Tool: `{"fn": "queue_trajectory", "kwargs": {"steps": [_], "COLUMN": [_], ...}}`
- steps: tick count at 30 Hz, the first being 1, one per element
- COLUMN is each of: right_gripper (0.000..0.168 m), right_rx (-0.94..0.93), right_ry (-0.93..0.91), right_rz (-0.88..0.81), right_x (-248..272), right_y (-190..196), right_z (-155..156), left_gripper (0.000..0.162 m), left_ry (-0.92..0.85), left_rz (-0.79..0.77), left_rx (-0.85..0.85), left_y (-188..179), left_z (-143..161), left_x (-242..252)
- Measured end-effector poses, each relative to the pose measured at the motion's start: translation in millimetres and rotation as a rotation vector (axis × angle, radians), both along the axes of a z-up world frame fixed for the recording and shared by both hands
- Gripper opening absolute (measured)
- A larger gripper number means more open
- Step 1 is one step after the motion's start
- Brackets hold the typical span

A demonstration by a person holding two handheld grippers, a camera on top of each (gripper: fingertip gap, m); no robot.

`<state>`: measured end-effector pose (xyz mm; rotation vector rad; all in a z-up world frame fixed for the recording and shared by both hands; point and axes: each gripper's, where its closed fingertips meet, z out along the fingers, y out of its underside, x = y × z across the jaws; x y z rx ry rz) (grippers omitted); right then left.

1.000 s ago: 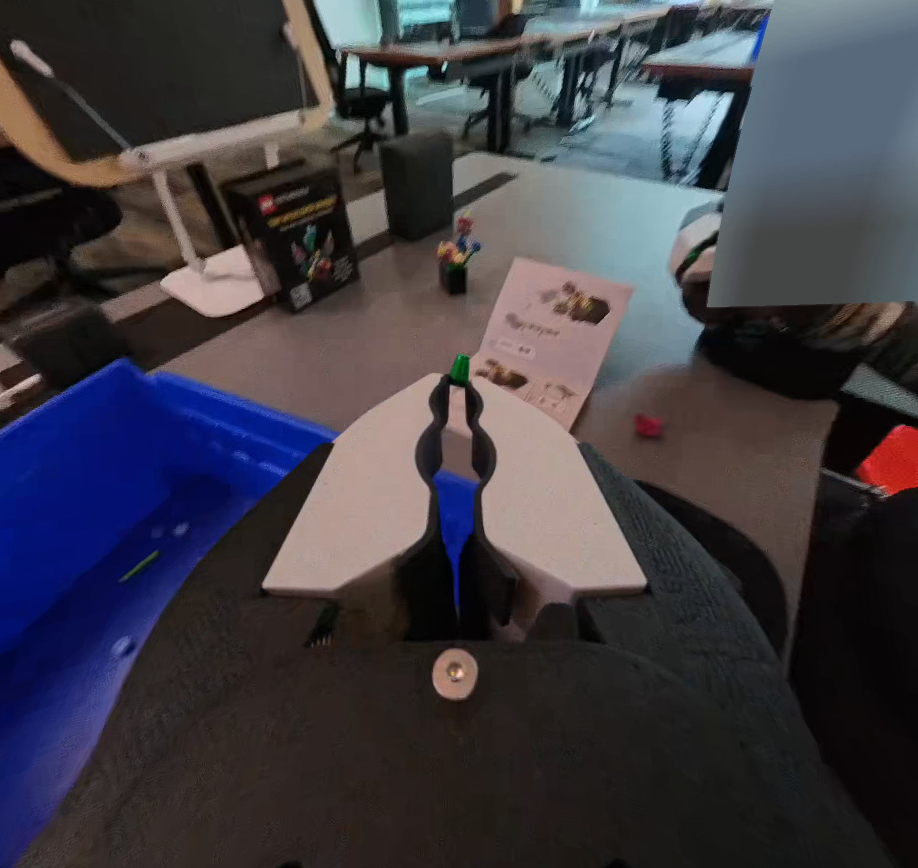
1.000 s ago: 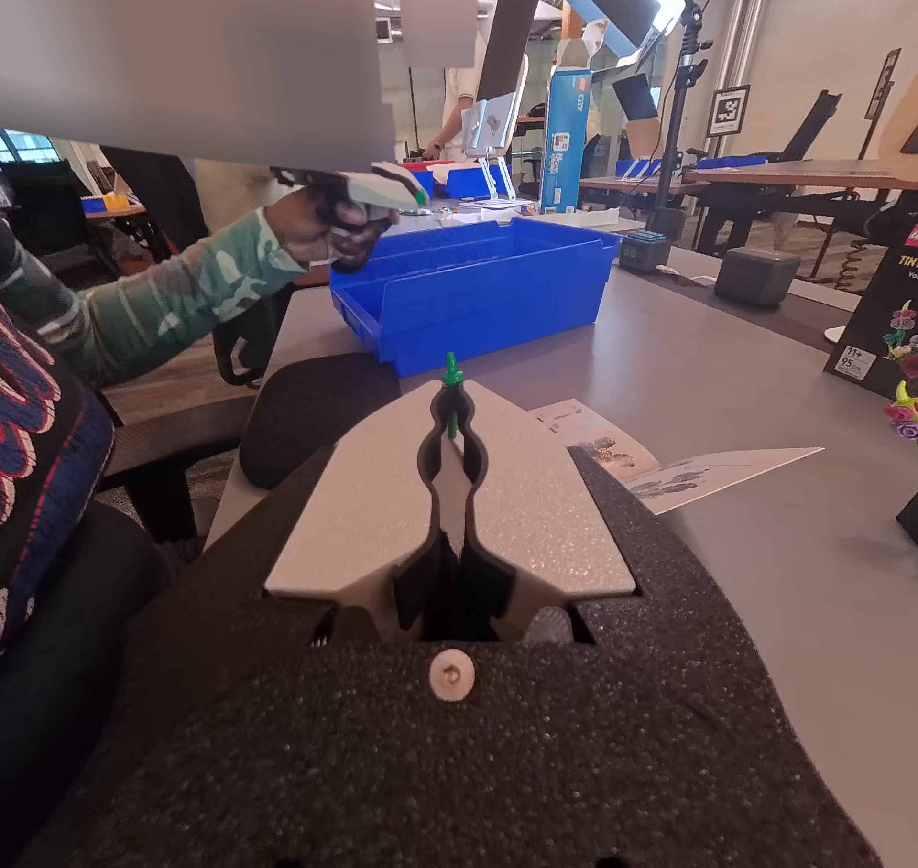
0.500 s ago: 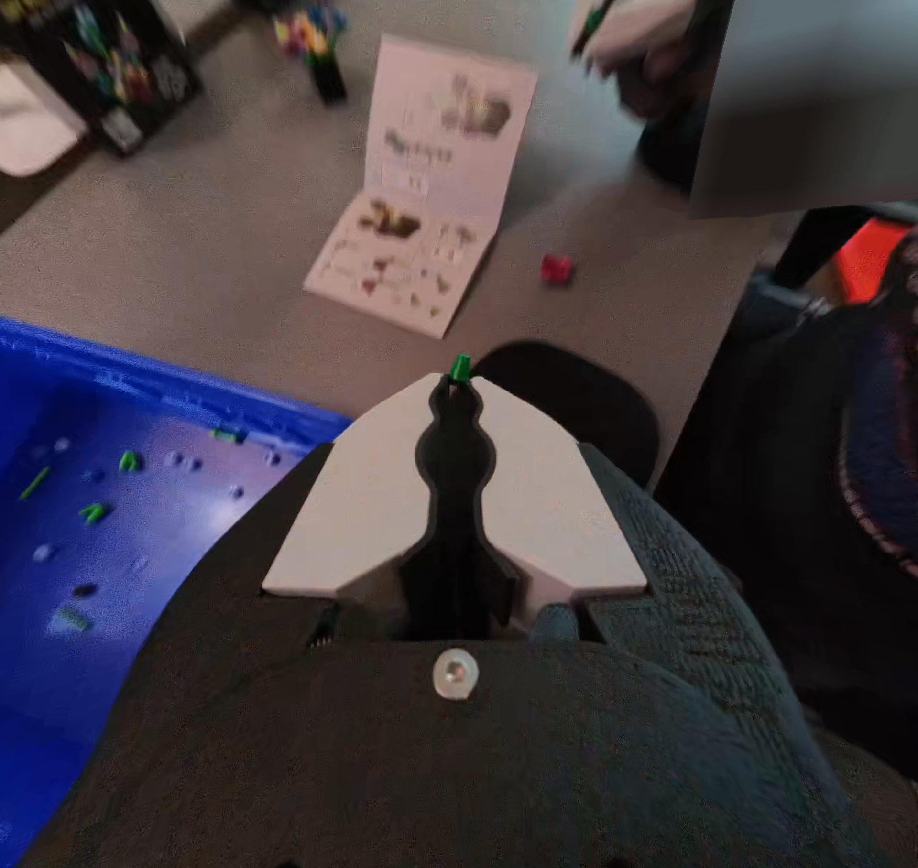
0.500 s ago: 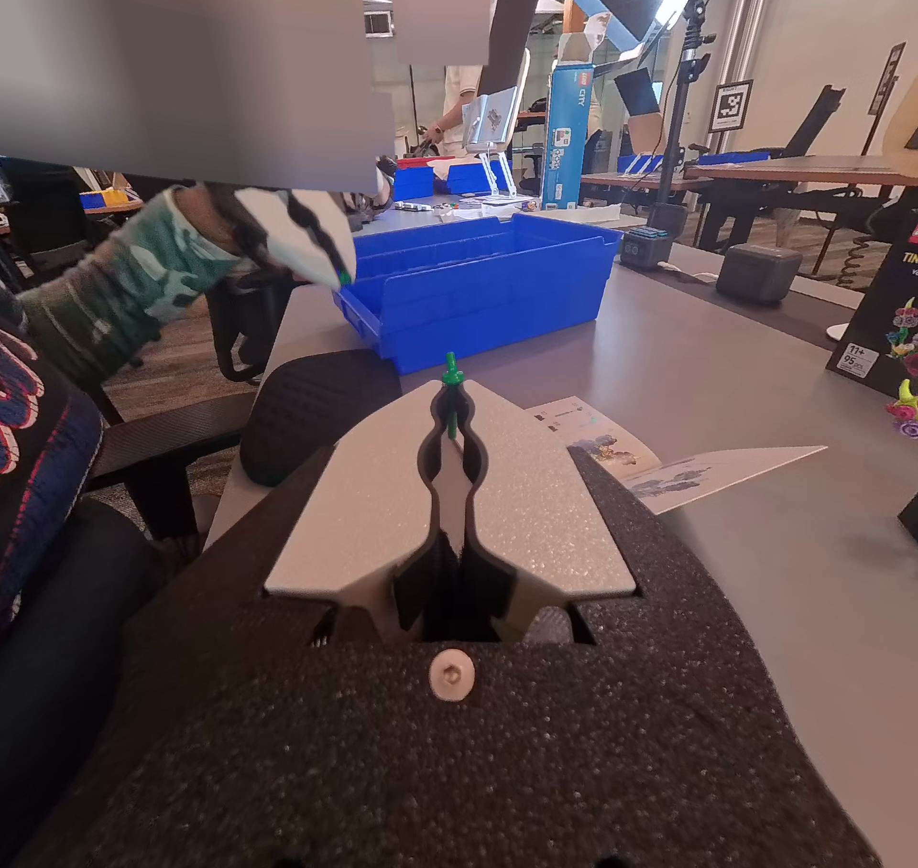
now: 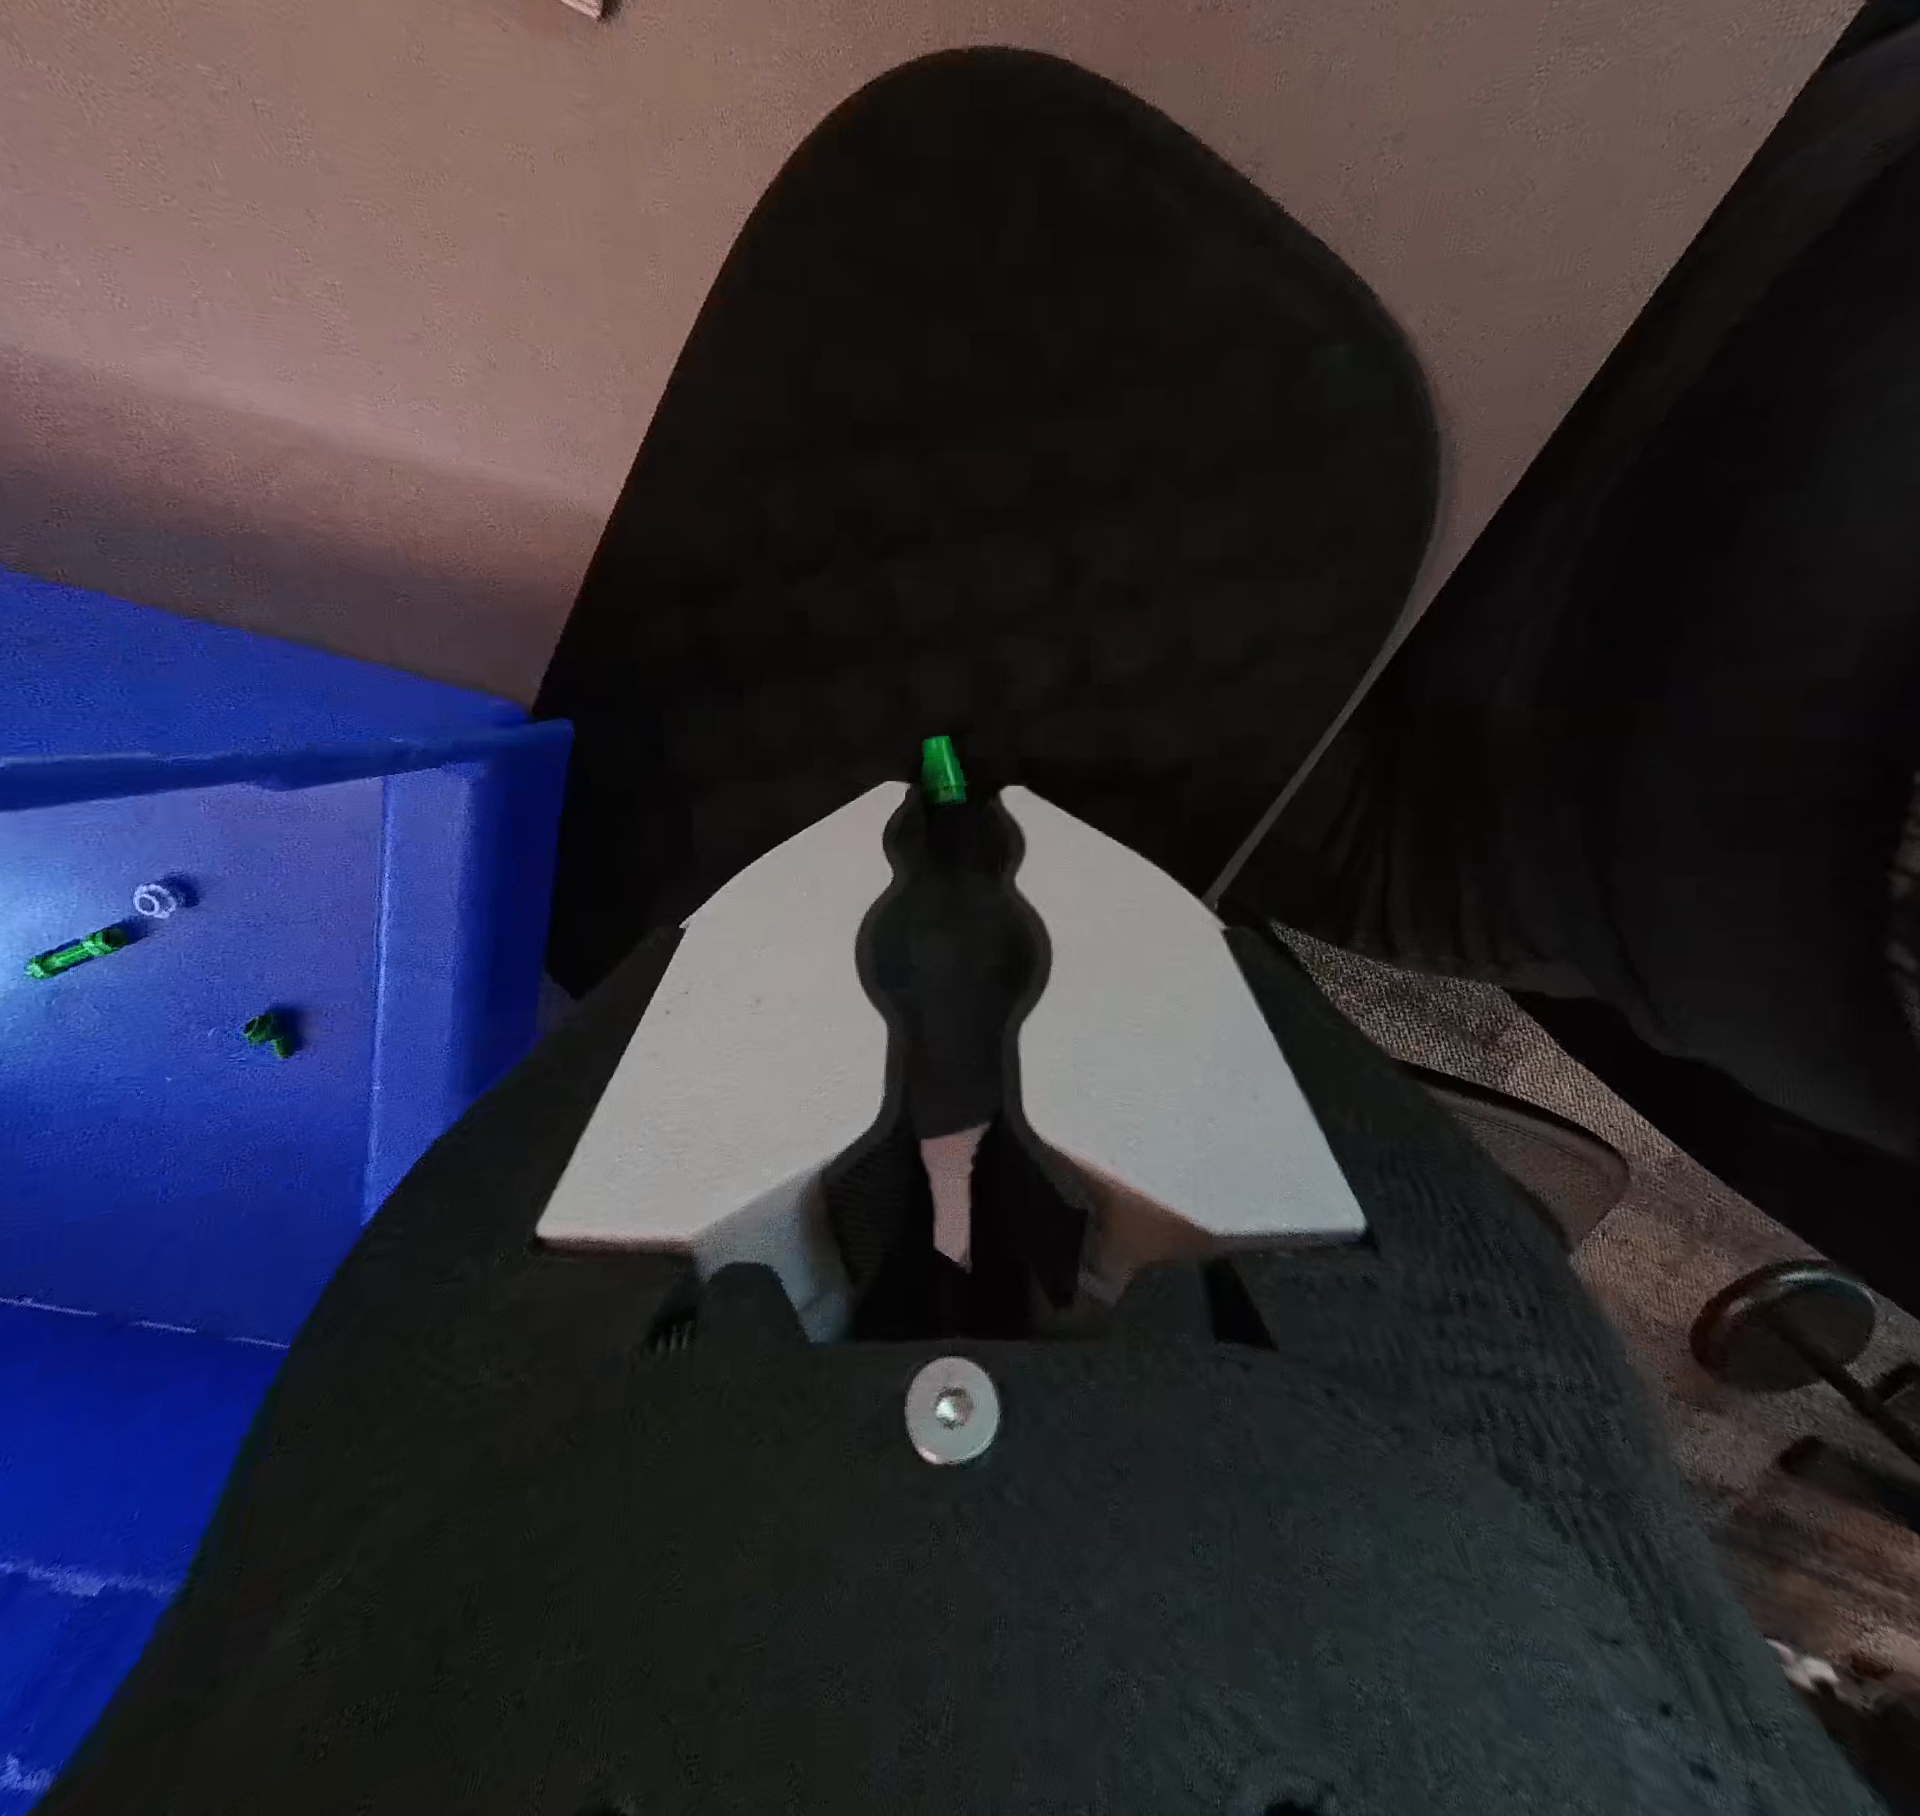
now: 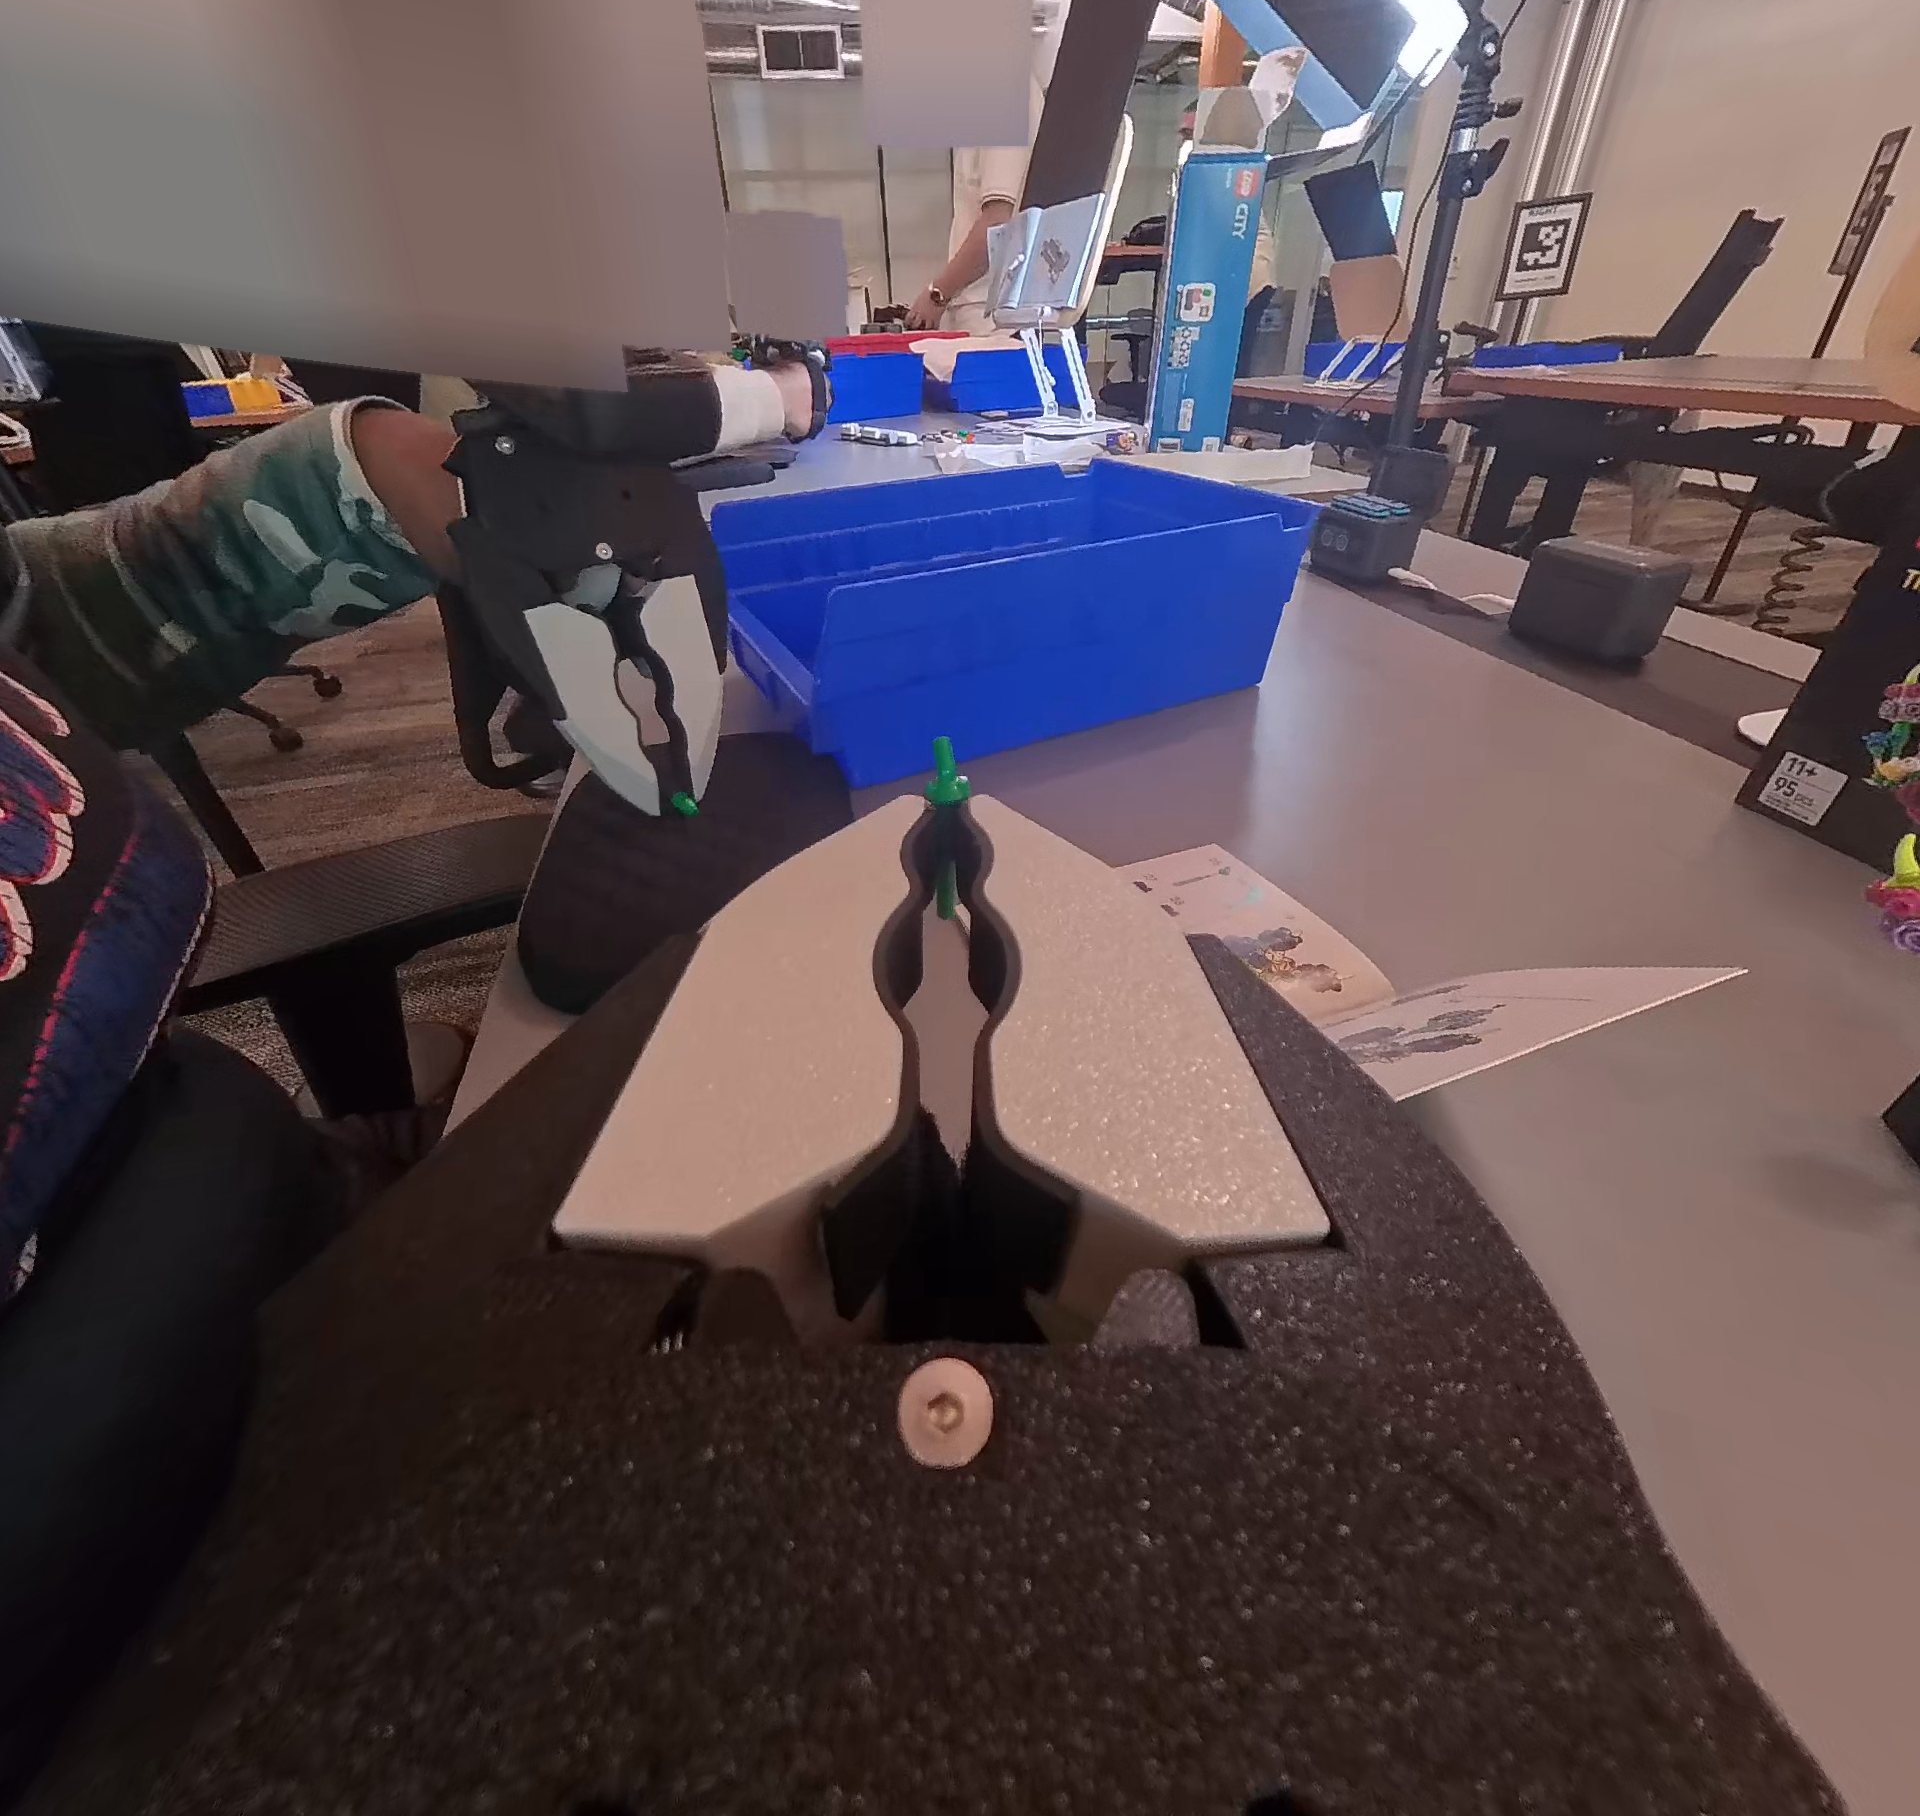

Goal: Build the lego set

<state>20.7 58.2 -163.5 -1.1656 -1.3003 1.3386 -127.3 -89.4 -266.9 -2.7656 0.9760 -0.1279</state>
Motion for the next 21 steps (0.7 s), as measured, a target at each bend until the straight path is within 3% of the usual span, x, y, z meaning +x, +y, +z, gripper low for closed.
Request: {"fn": "queue_trajectory", "kwargs": {"steps": [6,21], "right_gripper": [0.003,0.003], "right_rx": [0.000,-0.002], "right_ry": [0.003,-0.002], "right_rz": [0.008,0.009], "right_x": [0.1,-0.2], "right_y": [-1.7,-1.4], "right_z": [0.8,-0.3], "left_gripper": [0.022,0.015], "left_ry": [0.034,0.029], "left_rz": [-0.004,-0.029], "left_rx": [-0.009,-0.052], "left_y": [-1.4,2.9], "left_z": [4.5,2.1], "left_x": [-5.1,0.9]}}
